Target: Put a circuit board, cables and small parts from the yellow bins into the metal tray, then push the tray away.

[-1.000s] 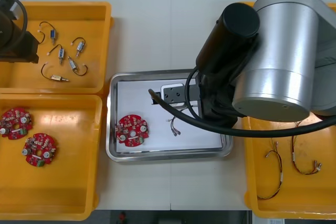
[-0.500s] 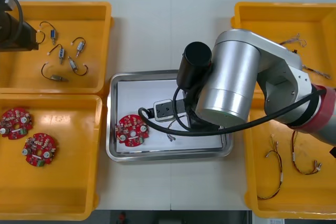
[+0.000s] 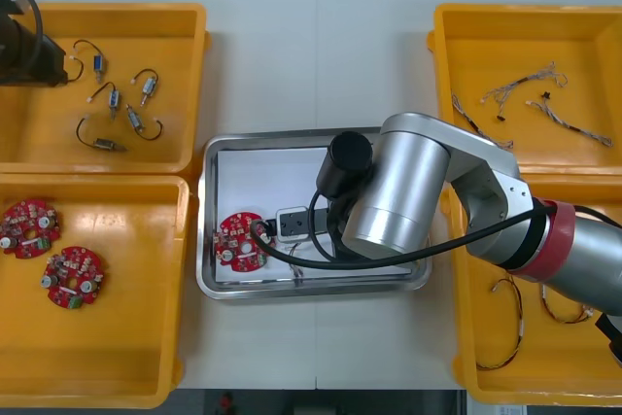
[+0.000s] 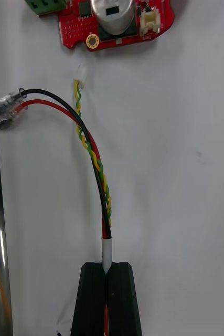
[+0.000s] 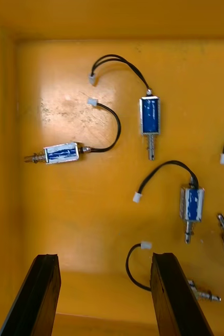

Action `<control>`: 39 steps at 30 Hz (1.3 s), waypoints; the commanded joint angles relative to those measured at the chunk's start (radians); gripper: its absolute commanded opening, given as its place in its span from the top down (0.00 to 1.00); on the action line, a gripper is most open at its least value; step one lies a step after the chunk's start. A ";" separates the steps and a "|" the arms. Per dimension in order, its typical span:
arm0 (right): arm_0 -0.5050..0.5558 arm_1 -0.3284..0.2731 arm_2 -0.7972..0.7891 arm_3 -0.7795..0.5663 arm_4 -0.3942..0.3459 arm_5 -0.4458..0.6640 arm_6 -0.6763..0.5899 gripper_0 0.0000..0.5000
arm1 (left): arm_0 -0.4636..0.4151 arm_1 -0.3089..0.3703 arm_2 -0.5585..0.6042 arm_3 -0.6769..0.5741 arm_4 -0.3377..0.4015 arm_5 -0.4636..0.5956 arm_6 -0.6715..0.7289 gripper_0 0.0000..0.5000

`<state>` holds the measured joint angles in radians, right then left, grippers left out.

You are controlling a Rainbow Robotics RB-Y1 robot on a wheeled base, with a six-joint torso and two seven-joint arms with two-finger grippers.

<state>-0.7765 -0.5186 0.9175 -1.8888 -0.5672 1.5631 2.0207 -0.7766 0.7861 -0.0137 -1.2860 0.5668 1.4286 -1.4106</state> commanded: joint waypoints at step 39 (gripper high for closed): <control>0.042 0.011 -0.537 -0.256 -0.125 0.357 -0.003 0.00 | -0.260 -0.077 0.001 0.501 -0.053 -0.327 0.631 0.00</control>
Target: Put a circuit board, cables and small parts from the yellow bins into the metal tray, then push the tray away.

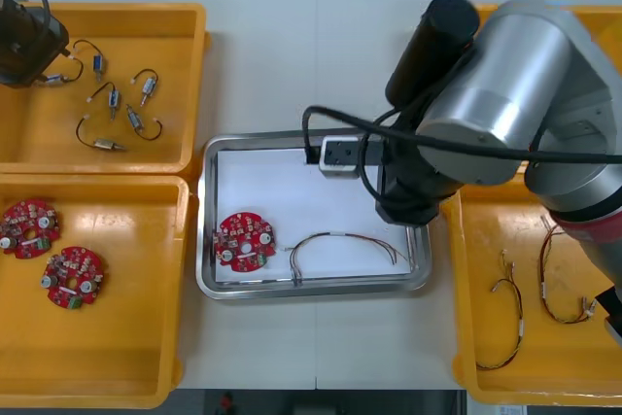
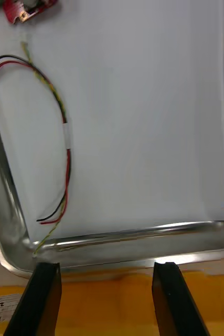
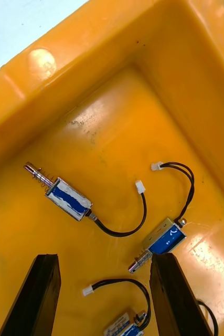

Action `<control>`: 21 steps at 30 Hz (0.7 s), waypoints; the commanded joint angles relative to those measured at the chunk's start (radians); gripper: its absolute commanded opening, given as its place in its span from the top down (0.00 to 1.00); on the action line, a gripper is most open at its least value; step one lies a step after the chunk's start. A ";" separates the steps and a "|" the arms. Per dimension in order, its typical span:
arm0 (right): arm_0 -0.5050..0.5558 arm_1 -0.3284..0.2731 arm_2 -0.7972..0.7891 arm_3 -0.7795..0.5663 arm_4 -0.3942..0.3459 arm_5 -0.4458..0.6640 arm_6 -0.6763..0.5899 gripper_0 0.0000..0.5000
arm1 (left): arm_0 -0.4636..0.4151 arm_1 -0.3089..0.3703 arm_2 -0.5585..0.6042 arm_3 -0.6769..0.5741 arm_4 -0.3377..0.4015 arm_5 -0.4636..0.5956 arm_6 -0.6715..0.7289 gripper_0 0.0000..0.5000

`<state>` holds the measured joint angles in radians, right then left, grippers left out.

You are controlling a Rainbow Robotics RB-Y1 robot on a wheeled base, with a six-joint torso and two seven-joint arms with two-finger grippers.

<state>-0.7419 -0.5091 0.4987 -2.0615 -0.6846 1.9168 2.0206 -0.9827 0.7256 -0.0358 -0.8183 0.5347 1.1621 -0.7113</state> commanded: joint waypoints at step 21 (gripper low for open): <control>0.176 -0.158 -0.672 -0.192 -0.001 0.003 -0.029 0.00 | -0.025 -0.043 -0.107 0.154 -0.084 -0.292 -0.073 0.00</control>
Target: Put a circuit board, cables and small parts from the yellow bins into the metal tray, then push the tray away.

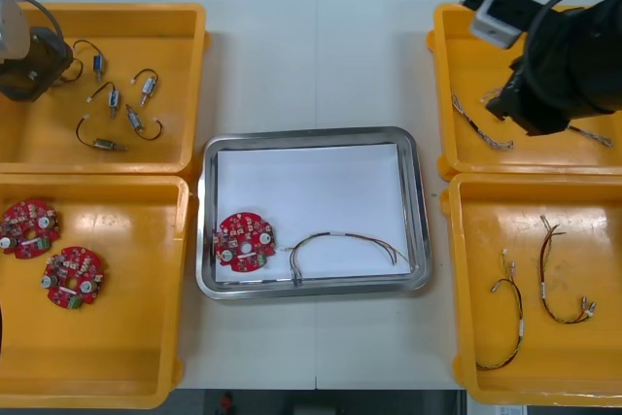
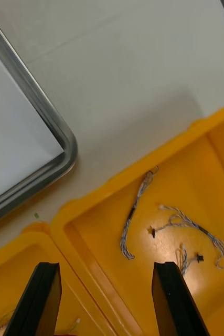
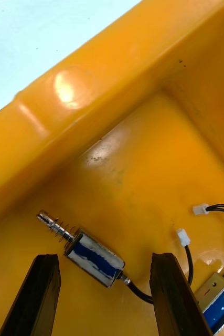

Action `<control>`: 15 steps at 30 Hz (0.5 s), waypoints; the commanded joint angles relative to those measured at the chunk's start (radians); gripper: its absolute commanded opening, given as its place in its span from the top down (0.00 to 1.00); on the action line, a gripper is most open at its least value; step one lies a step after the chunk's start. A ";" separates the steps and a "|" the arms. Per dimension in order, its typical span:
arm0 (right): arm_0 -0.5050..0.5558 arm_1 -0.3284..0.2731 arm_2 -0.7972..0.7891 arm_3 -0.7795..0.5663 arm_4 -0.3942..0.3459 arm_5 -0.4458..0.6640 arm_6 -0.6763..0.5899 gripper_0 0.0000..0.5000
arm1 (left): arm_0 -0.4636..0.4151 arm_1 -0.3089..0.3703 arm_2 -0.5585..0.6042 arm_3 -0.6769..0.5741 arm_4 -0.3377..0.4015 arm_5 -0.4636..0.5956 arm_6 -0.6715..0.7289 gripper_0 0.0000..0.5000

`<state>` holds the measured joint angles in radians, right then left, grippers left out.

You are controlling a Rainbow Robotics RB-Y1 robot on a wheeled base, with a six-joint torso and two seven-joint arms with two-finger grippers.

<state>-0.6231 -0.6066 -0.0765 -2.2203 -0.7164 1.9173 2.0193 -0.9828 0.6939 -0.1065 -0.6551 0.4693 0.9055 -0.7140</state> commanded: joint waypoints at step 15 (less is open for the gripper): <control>0.105 -0.093 -0.235 0.042 0.066 0.003 -0.229 0.00 | 0.018 -0.022 -0.041 -0.009 -0.052 -0.077 -0.085 0.00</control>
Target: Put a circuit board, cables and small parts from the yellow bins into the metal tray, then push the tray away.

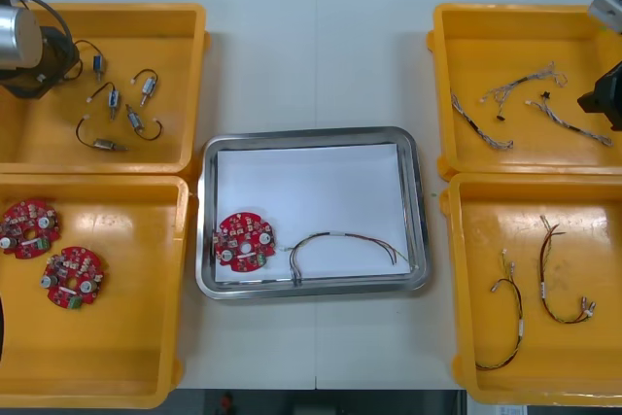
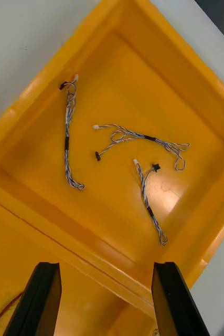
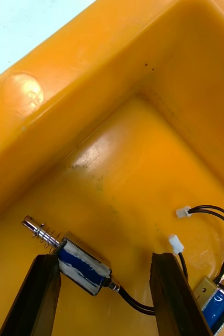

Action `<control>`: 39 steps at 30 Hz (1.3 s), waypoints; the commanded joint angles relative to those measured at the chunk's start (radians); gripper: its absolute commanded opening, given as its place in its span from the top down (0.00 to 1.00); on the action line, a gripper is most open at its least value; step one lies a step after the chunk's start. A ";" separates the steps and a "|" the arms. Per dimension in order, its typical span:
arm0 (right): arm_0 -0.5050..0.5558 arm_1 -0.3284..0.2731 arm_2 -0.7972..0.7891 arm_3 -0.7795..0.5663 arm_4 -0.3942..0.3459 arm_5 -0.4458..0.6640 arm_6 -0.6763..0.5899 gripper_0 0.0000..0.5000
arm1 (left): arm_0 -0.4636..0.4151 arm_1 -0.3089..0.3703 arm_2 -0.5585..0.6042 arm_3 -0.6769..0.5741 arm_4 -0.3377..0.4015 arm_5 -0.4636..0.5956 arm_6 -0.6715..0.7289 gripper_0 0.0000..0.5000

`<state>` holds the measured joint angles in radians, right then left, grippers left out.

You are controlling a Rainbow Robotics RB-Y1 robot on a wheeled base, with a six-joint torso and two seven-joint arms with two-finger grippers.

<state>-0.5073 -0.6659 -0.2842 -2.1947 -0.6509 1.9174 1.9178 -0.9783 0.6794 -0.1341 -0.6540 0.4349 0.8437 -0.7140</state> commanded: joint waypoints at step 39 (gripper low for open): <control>-0.628 0.055 -0.016 1.052 0.399 0.002 -1.142 0.00 | 0.046 0.045 0.103 -0.332 -0.056 0.497 -0.242 1.00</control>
<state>-1.0450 -0.6175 -0.2708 -1.1829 -0.2885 1.9173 0.8455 -0.9438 0.6797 -0.0948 -0.9041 0.3857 1.2691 -0.8023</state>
